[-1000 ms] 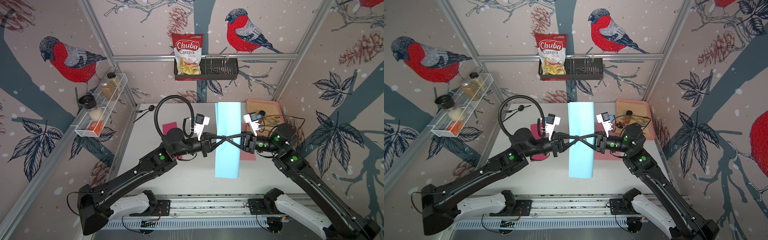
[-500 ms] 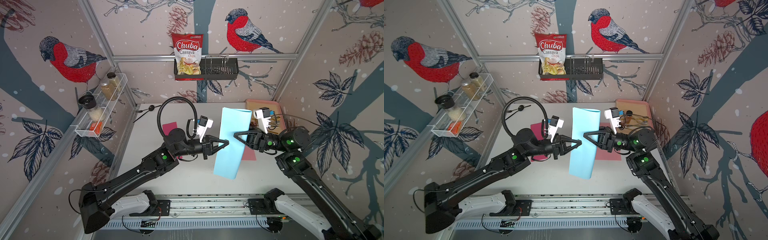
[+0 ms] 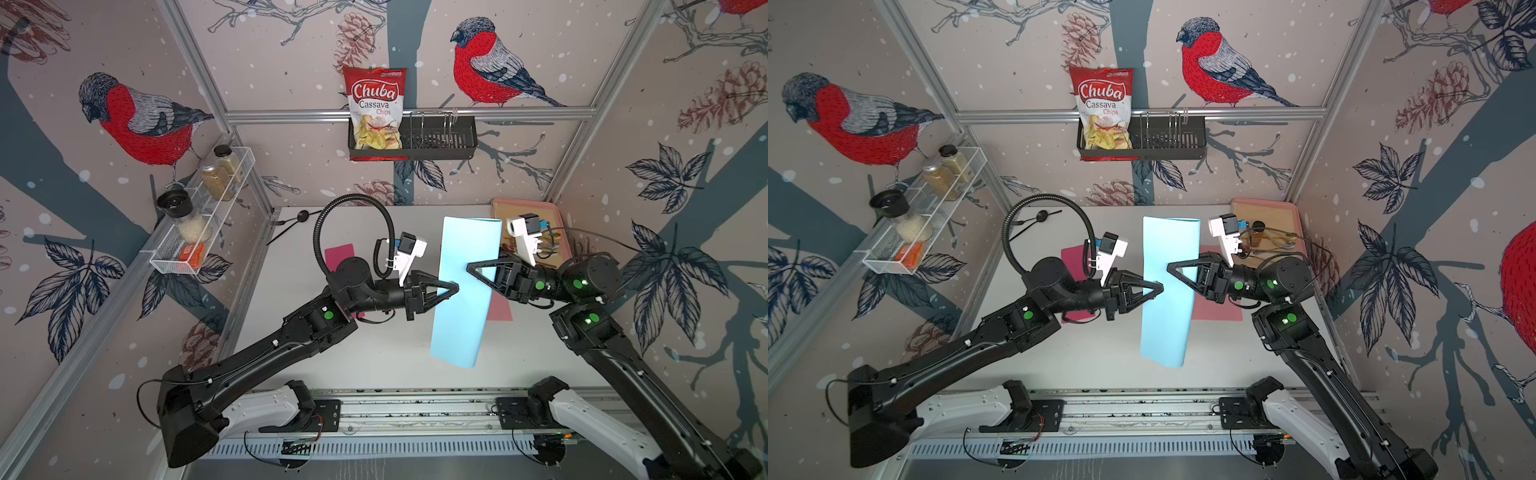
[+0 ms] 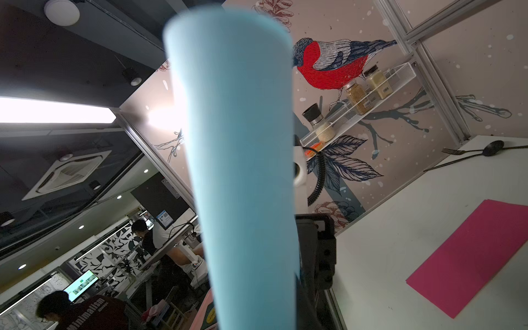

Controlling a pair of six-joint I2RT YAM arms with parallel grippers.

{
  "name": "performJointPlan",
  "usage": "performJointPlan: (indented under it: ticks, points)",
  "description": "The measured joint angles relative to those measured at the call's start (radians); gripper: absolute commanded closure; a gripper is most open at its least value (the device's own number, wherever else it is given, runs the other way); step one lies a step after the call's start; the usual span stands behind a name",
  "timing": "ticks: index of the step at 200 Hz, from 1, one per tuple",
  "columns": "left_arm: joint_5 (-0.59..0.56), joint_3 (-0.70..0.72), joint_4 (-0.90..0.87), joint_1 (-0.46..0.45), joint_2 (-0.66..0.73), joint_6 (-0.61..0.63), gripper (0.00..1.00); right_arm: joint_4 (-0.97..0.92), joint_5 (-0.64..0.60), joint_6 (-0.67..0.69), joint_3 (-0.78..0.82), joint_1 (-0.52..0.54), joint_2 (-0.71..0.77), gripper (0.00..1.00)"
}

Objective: Fold the rectangular paper in half along the long edge
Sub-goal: Fold the paper.

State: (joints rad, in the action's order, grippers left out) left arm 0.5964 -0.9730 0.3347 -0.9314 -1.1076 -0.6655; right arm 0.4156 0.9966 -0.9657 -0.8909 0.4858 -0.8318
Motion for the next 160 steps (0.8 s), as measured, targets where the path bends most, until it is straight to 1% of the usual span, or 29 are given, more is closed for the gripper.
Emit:
performJointPlan:
  ticks: [20,49,77,108,131,160]
  points:
    - [-0.002,0.000,0.000,0.000,0.000,0.000,0.79,-0.007,-0.001,0.002,-0.001,-0.006,0.001,0.82]
    - [-0.002,0.000,0.000,0.000,0.000,0.000,0.92,-0.013,-0.003,0.003,-0.001,-0.010,0.001,0.82]
    - [-0.002,0.000,0.000,0.000,0.000,0.002,1.00,-0.015,-0.003,0.003,-0.001,-0.015,0.001,0.81]
    - [-0.002,0.000,0.000,-0.001,0.001,0.002,1.00,-0.024,-0.004,0.006,0.000,-0.020,0.001,0.78]
    - [-0.002,0.000,0.000,-0.001,0.002,0.003,1.00,-0.032,-0.003,0.011,0.001,-0.026,0.001,0.71]
    - [-0.003,0.000,-0.002,-0.001,0.005,0.004,1.00,-0.036,-0.003,0.021,0.002,-0.036,0.002,0.67]
